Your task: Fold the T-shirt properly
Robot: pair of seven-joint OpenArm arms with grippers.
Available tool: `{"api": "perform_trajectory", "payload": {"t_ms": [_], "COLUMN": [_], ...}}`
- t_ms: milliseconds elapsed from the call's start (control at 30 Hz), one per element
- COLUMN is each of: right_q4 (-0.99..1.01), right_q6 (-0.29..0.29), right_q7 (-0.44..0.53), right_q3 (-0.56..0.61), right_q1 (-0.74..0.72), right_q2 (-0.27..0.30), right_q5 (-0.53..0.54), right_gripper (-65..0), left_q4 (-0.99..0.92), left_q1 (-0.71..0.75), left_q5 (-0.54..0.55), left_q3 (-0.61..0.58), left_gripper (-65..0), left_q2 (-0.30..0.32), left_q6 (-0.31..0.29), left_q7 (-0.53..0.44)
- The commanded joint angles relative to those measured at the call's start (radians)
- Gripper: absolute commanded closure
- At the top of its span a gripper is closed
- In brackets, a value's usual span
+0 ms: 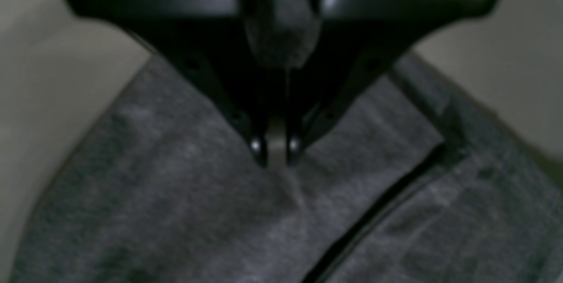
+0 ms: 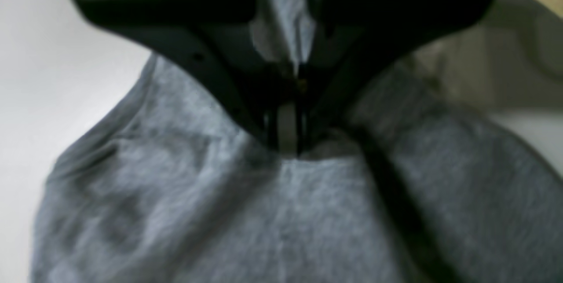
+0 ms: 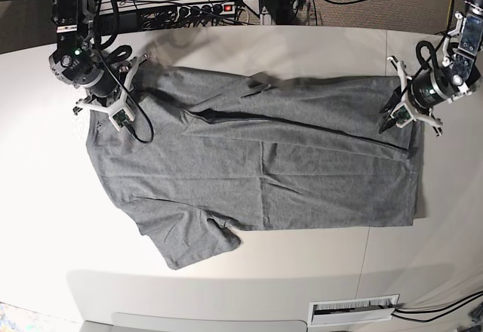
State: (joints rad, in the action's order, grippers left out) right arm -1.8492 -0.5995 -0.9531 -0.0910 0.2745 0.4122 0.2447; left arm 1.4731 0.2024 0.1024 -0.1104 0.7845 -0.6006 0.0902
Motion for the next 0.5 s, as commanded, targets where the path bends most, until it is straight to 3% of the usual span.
{"api": "perform_trajectory", "payload": {"t_ms": [0,167,467], "right_q4": [-0.013,-0.013,-0.014], "right_q6": [-0.007,-0.026,-0.033], "right_q7": [-0.016,-0.137,-0.235], "right_q3": [-0.006,-0.006,-0.006], "right_q1": [-0.008,-0.005,0.026], "right_q2": [0.014,0.014,0.014], "right_q5": [0.025,0.14,0.197], "right_gripper": [0.0,0.0,0.0], "left_q4": [-0.016,-0.015,-0.009], "left_q1": [0.044,0.126,0.242], "left_q5": [-0.072,-0.072,-0.072], "left_q3": [-0.011,-0.011,-0.011], "left_gripper": [0.0,0.0,0.0], "left_q2": [0.021,0.052,0.153], "left_q6": [-0.06,-0.074,-0.074], "left_q7": [0.127,0.127,0.126]}}
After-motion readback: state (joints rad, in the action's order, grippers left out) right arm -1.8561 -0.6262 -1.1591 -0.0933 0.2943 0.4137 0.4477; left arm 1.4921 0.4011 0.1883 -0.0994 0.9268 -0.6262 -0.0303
